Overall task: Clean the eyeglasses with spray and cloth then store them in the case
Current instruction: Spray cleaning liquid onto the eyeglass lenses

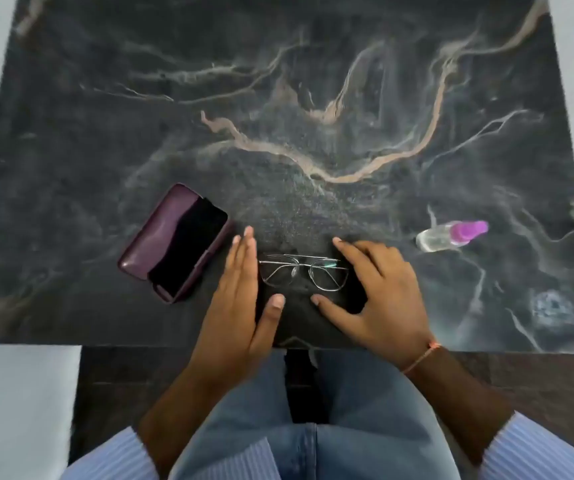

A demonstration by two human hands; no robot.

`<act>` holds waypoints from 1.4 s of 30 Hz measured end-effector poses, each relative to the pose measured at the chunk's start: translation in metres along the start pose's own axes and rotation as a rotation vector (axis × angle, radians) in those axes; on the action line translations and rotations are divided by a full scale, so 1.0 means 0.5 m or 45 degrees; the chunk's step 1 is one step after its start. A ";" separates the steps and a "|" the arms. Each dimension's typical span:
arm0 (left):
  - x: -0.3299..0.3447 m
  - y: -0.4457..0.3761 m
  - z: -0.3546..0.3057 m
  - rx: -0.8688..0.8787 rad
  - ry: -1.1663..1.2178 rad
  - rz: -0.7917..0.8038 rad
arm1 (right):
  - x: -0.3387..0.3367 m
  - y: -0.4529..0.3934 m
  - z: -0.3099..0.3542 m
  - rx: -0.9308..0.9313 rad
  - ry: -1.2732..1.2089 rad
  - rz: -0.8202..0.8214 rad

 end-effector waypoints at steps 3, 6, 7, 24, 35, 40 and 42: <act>-0.002 -0.002 0.021 -0.040 0.100 -0.127 | 0.005 0.000 -0.008 -0.104 -0.064 -0.152; 0.009 0.004 0.021 0.074 0.077 -0.240 | 0.010 0.009 -0.007 -0.183 0.003 -0.260; 0.007 0.003 0.026 0.083 0.068 -0.266 | 0.008 0.010 -0.008 -0.208 0.003 -0.291; -0.044 -0.032 0.033 0.194 1.138 -0.248 | -0.043 0.055 -0.011 -0.399 -0.527 -0.688; -0.058 -0.121 -0.021 0.273 1.180 -0.365 | -0.077 -0.029 0.001 -0.416 -0.815 -0.715; -0.065 -0.125 -0.001 0.304 1.151 -0.498 | -0.057 -0.048 -0.004 -0.440 -0.883 -0.624; -0.067 -0.130 0.008 0.310 1.157 -0.531 | -0.052 -0.050 -0.004 -0.454 -0.898 -0.594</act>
Point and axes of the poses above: each hand's wrist, its own y-axis away from the middle knuckle, its own x-axis out of the palm, z = x × y, the point moved 10 cm from there along -y, towards the middle knuckle, and after that the axes turned 5 degrees about z, right-handed, at the moved point
